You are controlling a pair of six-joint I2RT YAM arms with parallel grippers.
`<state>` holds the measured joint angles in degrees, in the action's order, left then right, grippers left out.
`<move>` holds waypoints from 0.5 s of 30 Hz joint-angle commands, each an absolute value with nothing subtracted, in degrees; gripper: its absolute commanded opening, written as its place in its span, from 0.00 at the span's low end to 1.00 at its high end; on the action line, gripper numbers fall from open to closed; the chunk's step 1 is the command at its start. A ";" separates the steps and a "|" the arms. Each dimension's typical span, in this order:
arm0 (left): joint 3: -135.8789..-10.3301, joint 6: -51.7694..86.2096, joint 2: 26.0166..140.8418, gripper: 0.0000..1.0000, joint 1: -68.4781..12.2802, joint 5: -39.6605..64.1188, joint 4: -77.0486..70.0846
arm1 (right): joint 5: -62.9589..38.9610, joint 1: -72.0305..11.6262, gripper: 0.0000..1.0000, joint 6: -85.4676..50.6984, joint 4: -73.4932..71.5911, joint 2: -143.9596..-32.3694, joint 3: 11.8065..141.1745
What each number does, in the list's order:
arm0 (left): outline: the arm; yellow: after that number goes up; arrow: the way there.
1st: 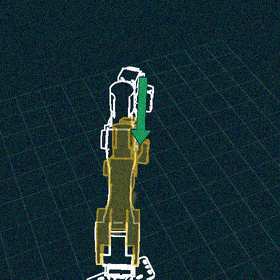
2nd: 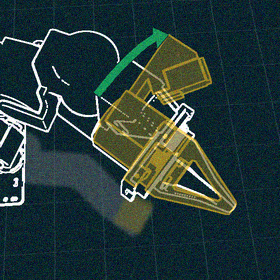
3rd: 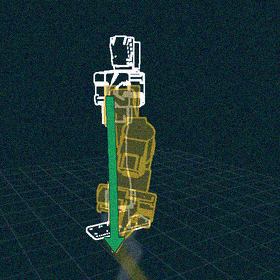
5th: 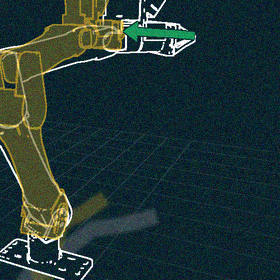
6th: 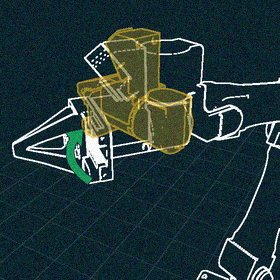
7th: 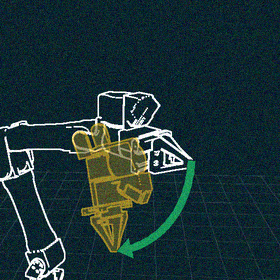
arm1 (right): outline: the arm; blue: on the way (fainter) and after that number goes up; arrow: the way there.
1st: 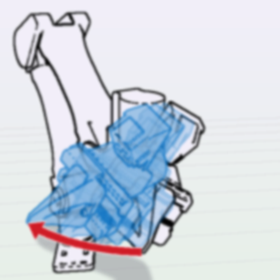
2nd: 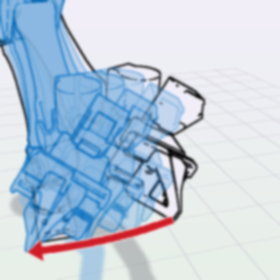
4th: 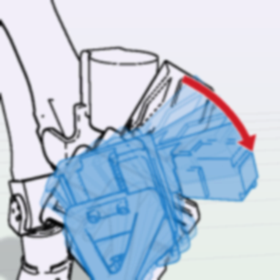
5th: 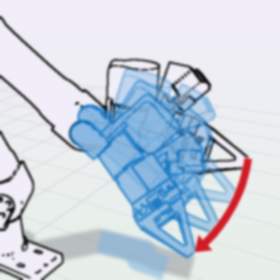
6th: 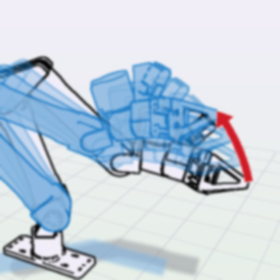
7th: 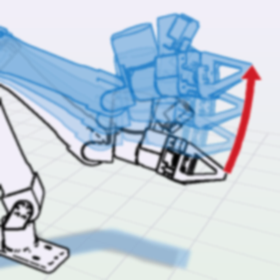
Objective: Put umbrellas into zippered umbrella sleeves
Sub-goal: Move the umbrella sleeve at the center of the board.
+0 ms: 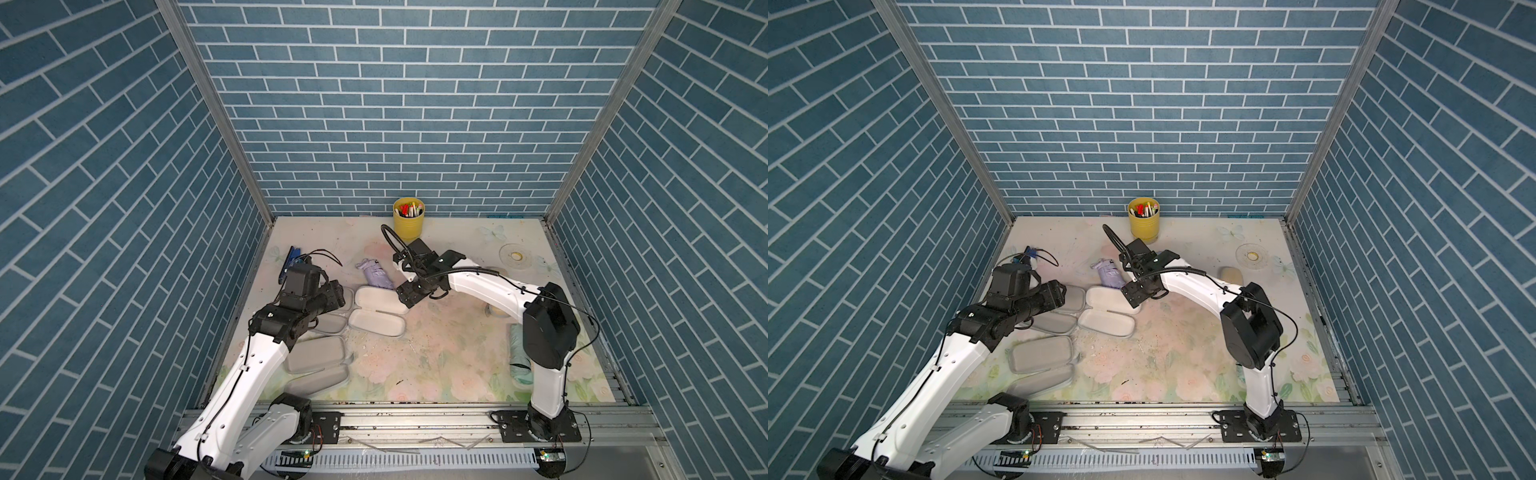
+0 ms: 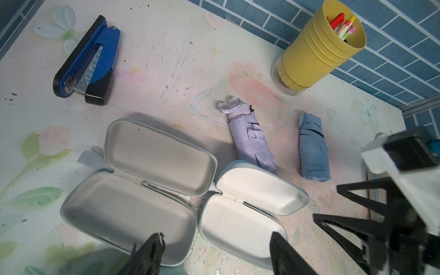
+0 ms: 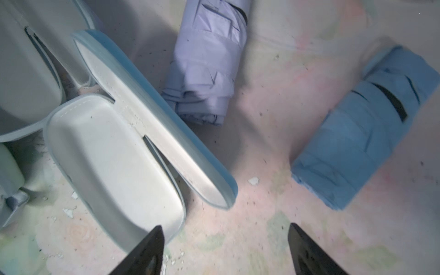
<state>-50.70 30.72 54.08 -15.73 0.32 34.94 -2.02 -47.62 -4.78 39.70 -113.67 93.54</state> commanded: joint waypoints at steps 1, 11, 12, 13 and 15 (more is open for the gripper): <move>-49.50 31.84 52.75 0.73 -15.21 1.43 34.63 | -4.76 -47.47 0.81 1.95 41.04 -119.28 97.83; -48.60 32.57 52.16 0.70 -15.04 2.83 34.94 | -11.95 -47.64 0.34 4.44 43.93 -127.68 105.47; -48.69 32.36 51.88 0.70 -14.99 2.48 35.22 | -11.95 -47.64 0.28 4.24 43.61 -126.44 103.84; -48.69 32.26 51.64 0.69 -14.94 2.21 35.62 | -11.84 -47.72 0.21 3.69 42.85 -124.17 101.57; -48.69 32.18 51.42 0.69 -14.68 2.29 35.65 | -11.95 -47.59 0.11 1.88 41.13 -120.22 96.68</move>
